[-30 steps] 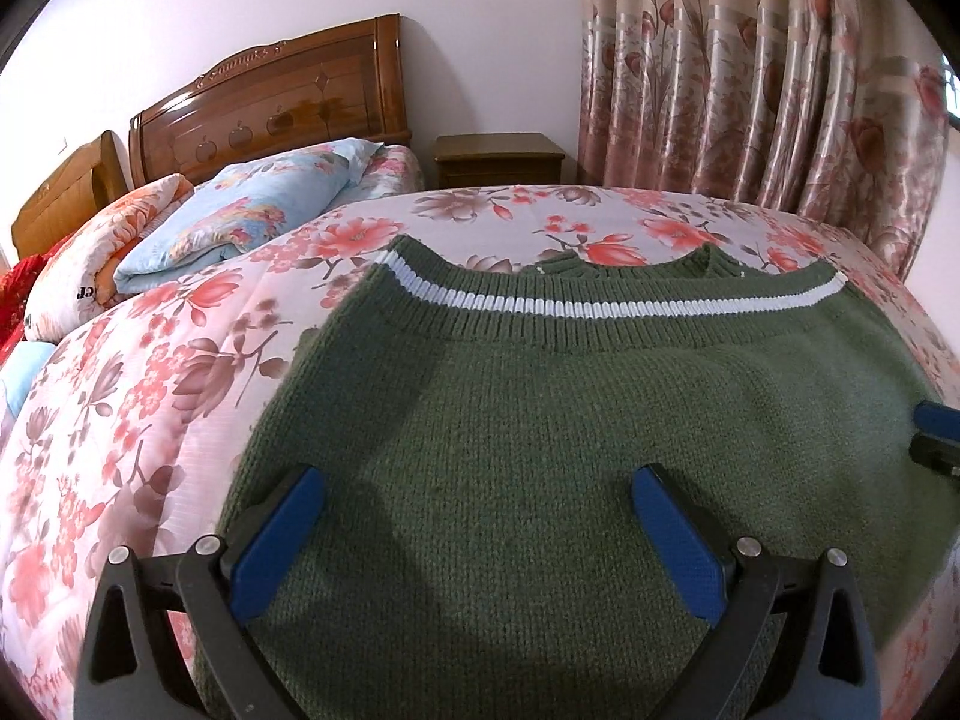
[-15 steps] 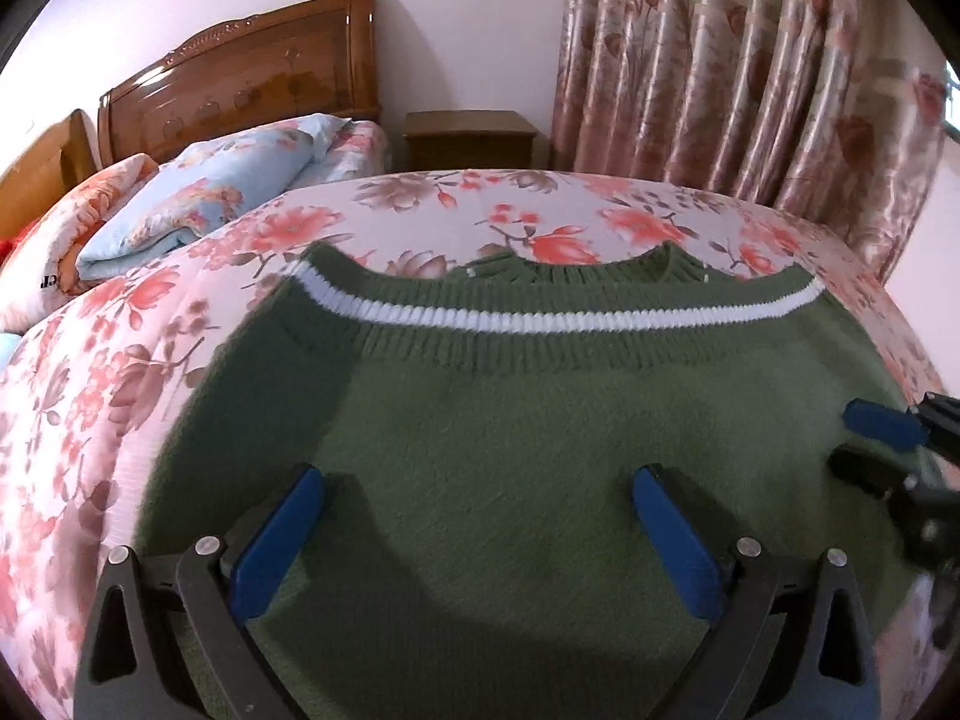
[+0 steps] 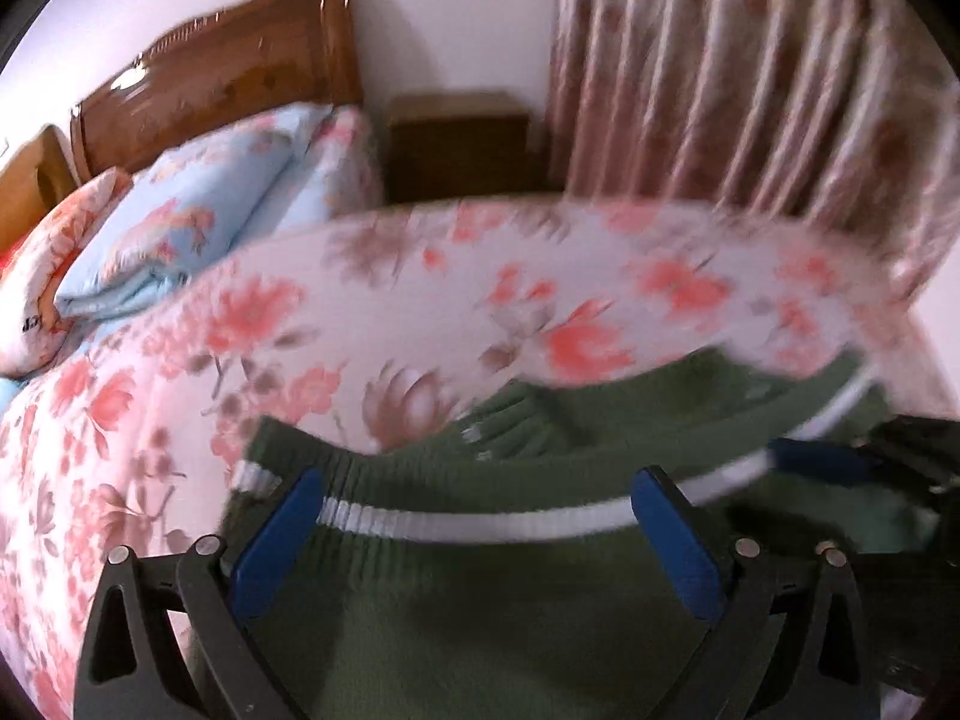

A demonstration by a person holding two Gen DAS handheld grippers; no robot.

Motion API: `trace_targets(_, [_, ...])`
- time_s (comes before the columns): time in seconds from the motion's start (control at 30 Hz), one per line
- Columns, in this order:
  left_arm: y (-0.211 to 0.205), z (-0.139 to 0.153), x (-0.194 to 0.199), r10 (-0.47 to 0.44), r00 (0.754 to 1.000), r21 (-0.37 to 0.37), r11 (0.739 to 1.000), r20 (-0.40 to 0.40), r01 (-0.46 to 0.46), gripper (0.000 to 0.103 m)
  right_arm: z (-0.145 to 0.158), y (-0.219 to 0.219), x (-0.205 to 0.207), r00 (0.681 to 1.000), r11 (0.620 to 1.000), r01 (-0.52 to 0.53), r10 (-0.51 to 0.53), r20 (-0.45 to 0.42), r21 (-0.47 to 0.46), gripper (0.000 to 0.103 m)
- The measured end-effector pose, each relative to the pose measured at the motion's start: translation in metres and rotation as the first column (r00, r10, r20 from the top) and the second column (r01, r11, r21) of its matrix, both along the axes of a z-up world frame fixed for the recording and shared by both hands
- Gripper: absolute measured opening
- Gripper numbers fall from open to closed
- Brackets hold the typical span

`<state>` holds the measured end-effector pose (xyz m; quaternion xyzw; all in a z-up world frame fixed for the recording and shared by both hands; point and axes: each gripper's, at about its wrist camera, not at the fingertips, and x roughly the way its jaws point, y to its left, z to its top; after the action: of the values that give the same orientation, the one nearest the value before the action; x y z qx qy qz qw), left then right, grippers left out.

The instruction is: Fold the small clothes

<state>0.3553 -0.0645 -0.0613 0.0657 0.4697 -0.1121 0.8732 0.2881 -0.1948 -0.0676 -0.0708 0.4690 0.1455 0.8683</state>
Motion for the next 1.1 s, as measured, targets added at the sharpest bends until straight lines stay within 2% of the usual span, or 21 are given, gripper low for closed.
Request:
trace_targets(0.03, [0.007,-0.007,0.006,0.004,0.999,-0.027,1.000,-0.041,-0.005,0.103,-0.002,0.002,0.001,1.000,1.000,-0.011,0.011,0.024,-0.021,0.035])
trace_targets(0.1, [0.024,0.002,0.007,0.037,0.999,-0.102,0.994,-0.003,-0.037,0.103,-0.002,-0.008,-0.001,0.998,0.999,0.000,0.003,0.068,-0.043,0.035])
trace_targets(0.13, [0.029,0.001,0.010,0.058,0.998,-0.095,0.994,-0.004,-0.058,0.103,-0.002,-0.023,0.000,0.996,0.999,0.050,-0.049,0.072,-0.012,0.035])
trace_targets(0.17, [0.033,-0.002,0.014,0.062,0.998,-0.119,0.991,-0.032,-0.065,0.103,-0.002,-0.036,0.001,0.994,0.995,0.092,-0.094,0.062,0.037,0.033])
trace_targets(0.23, [0.037,0.001,0.015,0.072,0.997,-0.141,0.987,-0.027,-0.075,0.103,-0.002,-0.063,0.006,0.983,0.973,0.176,-0.183,0.032,0.148,0.024])
trace_targets(0.3, [0.034,0.000,0.016,0.071,0.997,-0.113,0.991,-0.026,-0.073,0.103,-0.004,-0.076,0.009,0.980,0.954,0.193,-0.200,0.004,0.227,0.023])
trace_targets(0.37, [0.028,0.001,0.015,0.069,0.997,-0.084,0.994,-0.022,-0.070,0.103,-0.004,-0.078,0.011,0.980,0.950,0.193,-0.198,-0.005,0.246,0.023])
trace_targets(0.4, [0.029,0.004,0.011,0.073,0.997,-0.081,0.994,-0.009,-0.074,0.103,-0.003,-0.076,0.009,0.979,0.952,0.196,-0.202,0.000,0.234,0.023])
trace_targets(0.5, [0.031,0.015,-0.015,0.090,0.995,-0.091,0.992,0.049,-0.085,0.103,0.012,-0.056,-0.015,0.975,0.970,0.212,-0.218,0.045,0.120,0.027])
trace_targets(0.6, [0.029,0.027,-0.061,0.055,0.993,-0.098,0.994,0.103,-0.045,0.103,0.020,-0.028,-0.056,0.989,0.989,0.107,-0.115,0.089,0.099,0.027])
trace_targets(0.67, [0.022,0.016,-0.086,0.017,0.996,-0.079,0.997,0.091,-0.009,0.103,0.011,-0.006,-0.080,0.995,0.999,0.025,-0.029,0.097,0.042,0.027])
trace_targets(0.7, [0.018,0.006,-0.094,0.001,0.997,-0.041,0.999,0.077,0.003,0.103,0.006,0.002,-0.086,0.995,1.000,-0.001,0.000,0.104,0.012,0.027])
trace_targets(0.73, [0.015,-0.004,-0.100,-0.002,0.997,0.010,1.000,0.076,0.002,0.103,0.001,0.009,-0.097,0.987,0.999,-0.018,0.024,0.158,-0.039,0.028])
trace_targets(0.77, [0.020,-0.007,-0.109,-0.003,0.992,-0.020,1.000,0.126,0.005,0.103,-0.001,0.009,-0.105,0.979,0.998,-0.030,0.042,0.197,-0.062,0.029])
trace_targets(0.8, [0.026,-0.008,-0.112,0.005,0.991,-0.045,0.999,0.134,0.001,0.103,-0.002,0.007,-0.110,0.977,0.998,-0.035,0.047,0.207,-0.061,0.029])
trace_targets(0.83, [0.034,-0.008,-0.111,0.023,0.994,-0.080,0.997,0.108,-0.014,0.103,-0.003,0.000,-0.112,0.978,0.999,-0.037,0.043,0.205,-0.035,0.030])
trace_targets(0.9, [0.040,-0.002,-0.113,0.058,0.995,-0.066,0.996,0.085,-0.053,0.103,0.002,-0.011,-0.114,0.985,1.000,0.004,-0.002,0.170,-0.010,0.030])
trace_targets(0.93, [0.043,0.005,-0.121,0.068,0.993,-0.057,0.996,0.096,-0.063,0.103,0.006,-0.016,-0.117,0.987,0.998,0.046,-0.041,0.154,-0.031,0.030])
trace_targets(1.0, [0.046,0.015,-0.139,0.049,0.991,-0.086,0.996,0.127,-0.038,0.103,0.015,-0.022,-0.128,0.982,0.995,0.084,-0.075,0.174,-0.045,0.032])
trace_targets(1.1, [0.043,0.008,-0.160,0.032,0.992,-0.094,0.995,0.123,-0.020,0.103,0.023,-0.015,-0.147,0.976,0.998,0.056,-0.060,0.209,0.023,0.032])
